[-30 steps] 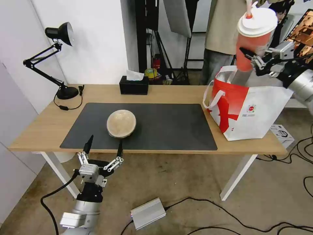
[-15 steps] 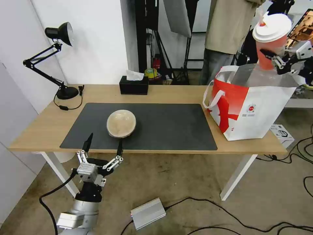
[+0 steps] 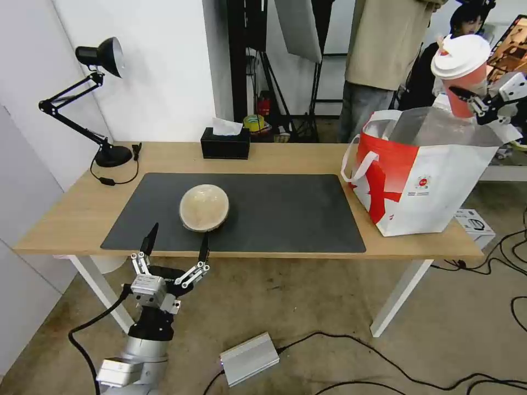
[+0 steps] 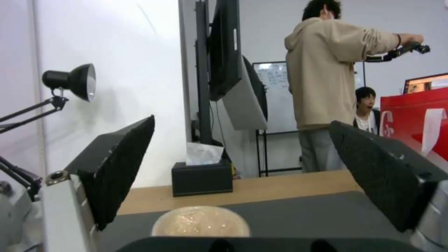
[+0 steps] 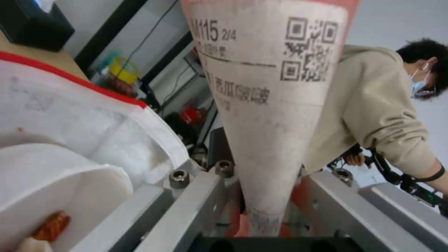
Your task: Pick up the trash from the table and place it into the takeout bag.
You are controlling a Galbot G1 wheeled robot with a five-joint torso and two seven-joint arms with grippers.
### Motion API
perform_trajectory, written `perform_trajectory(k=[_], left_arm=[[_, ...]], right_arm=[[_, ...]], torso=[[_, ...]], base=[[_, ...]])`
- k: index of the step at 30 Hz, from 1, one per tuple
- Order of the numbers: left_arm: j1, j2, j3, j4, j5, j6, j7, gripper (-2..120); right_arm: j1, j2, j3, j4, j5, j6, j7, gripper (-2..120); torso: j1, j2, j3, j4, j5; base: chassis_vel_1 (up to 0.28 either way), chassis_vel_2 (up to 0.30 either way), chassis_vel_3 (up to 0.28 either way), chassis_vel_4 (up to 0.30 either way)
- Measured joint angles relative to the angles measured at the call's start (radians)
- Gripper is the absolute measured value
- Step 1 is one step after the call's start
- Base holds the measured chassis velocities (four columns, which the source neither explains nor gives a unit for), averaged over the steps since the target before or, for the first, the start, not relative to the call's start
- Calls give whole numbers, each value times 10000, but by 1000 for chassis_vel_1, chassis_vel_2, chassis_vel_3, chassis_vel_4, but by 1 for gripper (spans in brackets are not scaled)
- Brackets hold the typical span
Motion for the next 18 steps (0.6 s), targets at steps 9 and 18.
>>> perform_trajectory(k=[9,18], left_arm=[[-23,-95,8,43,3,-24,11,100],[-127,-94,-41,170,-35,-26,12,100]], right_arm=[[1517,671,-1431,-1231,-876,316,-385,3],[2465,1270,-2348,-2515,-1618,741,-766,3]], torso=[[0,0,0,0,-1],[0,0,0,0,-1]], base=[[0,0,0,0],[0,0,0,0]])
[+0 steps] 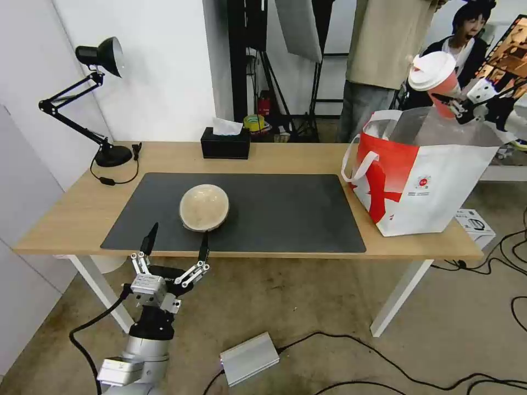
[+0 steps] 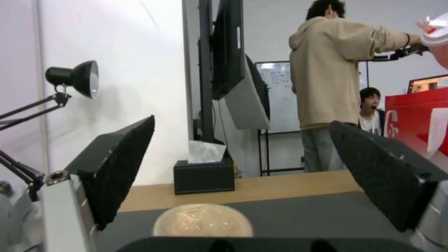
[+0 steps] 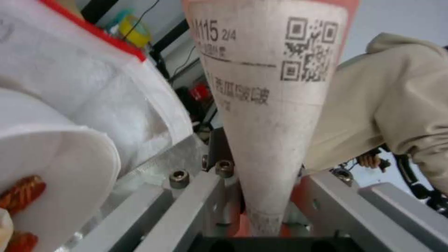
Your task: Pick up the trash from the table and place it into the takeout bag.
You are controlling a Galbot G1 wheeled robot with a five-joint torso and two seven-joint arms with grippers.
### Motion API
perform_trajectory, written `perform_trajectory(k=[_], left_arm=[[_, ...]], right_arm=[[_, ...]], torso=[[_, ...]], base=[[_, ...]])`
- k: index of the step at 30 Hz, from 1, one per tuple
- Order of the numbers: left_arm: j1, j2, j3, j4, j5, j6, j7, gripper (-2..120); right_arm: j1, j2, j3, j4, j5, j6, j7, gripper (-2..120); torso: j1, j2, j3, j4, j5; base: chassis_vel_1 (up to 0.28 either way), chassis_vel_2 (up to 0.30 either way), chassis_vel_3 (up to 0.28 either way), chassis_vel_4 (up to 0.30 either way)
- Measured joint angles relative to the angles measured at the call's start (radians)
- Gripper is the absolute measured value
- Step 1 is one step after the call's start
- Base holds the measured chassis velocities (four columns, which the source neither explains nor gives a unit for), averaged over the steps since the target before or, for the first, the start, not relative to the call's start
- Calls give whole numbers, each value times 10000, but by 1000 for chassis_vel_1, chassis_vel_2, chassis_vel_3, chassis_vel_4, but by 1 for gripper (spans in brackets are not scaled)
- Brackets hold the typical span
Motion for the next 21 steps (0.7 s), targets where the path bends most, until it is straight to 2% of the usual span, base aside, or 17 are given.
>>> perform_trajectory(k=[11,21], left_arm=[[-6,63,-94,79,-141,0,-3,100],[14,94,-114,87,-192,-13,-4,100]], right_arm=[[883,669,-824,-1155,-617,254,-396,3],[1332,928,-1218,-1734,-855,352,-600,3]], torso=[[1,0,0,1,0],[0,0,0,0,-1]], base=[[0,0,0,0],[0,0,0,0]])
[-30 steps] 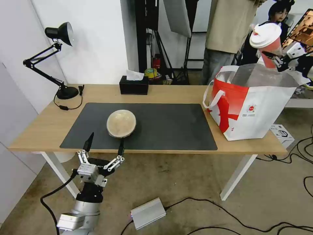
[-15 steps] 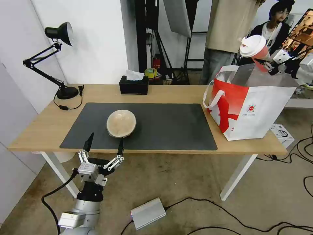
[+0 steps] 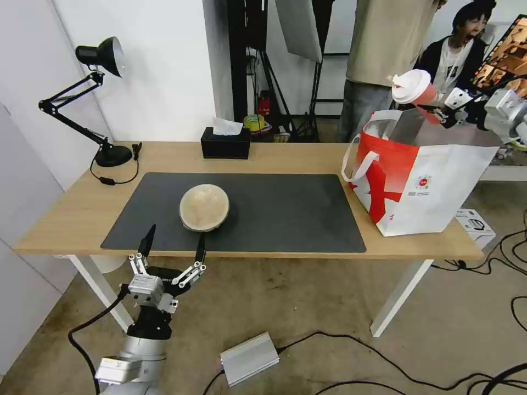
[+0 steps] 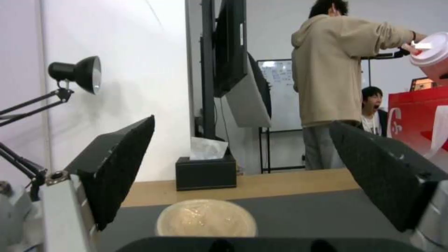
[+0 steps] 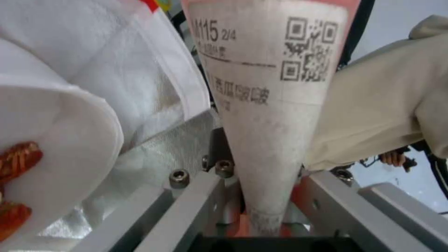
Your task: Pick up the trash from the table and place it into the takeout bag.
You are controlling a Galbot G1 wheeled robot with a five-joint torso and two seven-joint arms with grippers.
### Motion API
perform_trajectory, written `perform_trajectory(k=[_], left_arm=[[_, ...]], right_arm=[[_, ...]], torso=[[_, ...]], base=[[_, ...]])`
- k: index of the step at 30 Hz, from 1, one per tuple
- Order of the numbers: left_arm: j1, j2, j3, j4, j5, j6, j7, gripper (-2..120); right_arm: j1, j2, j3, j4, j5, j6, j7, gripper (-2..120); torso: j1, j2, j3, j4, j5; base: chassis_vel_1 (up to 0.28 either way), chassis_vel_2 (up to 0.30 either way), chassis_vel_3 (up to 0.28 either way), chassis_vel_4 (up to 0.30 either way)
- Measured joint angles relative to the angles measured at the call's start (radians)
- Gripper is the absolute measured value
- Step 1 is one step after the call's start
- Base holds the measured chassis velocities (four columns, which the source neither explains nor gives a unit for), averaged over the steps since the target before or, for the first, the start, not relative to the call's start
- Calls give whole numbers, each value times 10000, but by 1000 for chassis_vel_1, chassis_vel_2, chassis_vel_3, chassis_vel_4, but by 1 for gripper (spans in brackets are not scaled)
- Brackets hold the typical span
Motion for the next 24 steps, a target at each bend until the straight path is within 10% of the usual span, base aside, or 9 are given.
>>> perform_trajectory(k=[24], left_arm=[[164,-52,14,-44,18,-188,-3,100]], right_arm=[[-605,-148,282,-448,-292,217,-156,3]], torso=[[0,0,-1,-1,1]], base=[[0,0,0,0]])
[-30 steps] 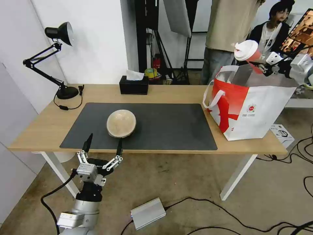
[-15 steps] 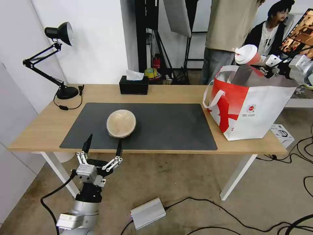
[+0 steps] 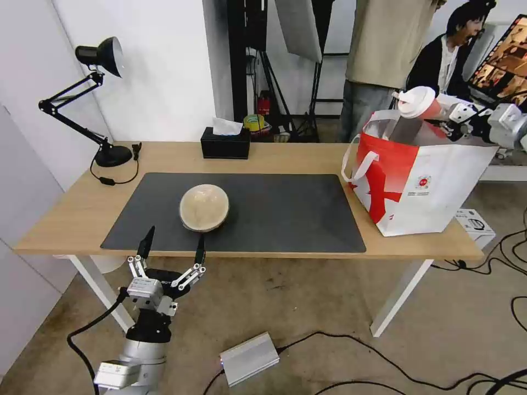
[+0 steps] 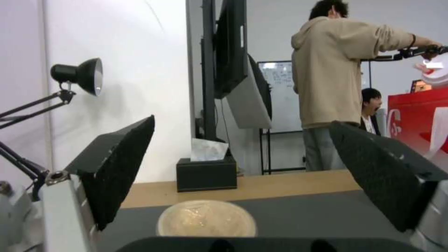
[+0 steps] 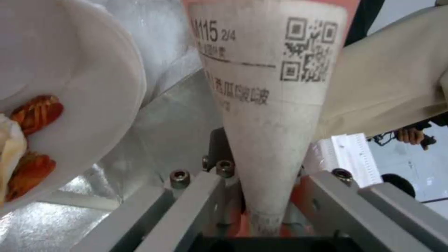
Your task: Pick up the trash from the table and place it into the takeout bag.
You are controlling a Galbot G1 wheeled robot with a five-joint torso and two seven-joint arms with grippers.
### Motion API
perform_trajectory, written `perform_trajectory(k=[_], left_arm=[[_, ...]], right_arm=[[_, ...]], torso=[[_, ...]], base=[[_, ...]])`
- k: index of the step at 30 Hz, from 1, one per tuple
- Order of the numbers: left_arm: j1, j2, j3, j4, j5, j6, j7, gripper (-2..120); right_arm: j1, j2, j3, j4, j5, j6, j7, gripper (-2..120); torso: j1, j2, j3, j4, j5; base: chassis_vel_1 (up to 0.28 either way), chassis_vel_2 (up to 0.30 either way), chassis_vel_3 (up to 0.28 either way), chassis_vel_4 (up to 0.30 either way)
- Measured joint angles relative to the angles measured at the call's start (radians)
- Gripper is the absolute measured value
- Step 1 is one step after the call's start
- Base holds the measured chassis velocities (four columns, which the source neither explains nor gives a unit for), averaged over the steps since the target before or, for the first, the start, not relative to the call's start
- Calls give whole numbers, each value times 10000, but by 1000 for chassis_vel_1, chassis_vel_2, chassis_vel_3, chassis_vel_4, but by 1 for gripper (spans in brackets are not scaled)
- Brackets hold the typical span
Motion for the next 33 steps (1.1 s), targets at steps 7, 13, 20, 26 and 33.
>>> perform_trajectory(k=[7,13,20,26,33], left_arm=[[-5,15,10,25,0,-7,-1,100],[-2,35,7,59,-16,-35,0,100],[24,74,-14,70,-73,-47,0,100],[41,111,-52,67,-120,-56,-3,100],[50,92,-39,34,-121,-57,-5,100]], right_arm=[[-80,8,11,-127,-33,0,0,3],[-58,87,11,-346,-107,1,0,3],[10,247,6,-605,-215,16,23,6],[45,287,0,-677,-259,17,46,29],[160,267,-35,-686,-254,17,57,53]], torso=[[0,0,0,0,-1],[0,0,0,0,0],[0,0,0,1,0],[0,0,0,1,0],[0,0,0,1,0]], base=[[0,0,0,0],[0,0,0,0],[0,0,0,0],[0,0,0,0],[0,0,0,0]])
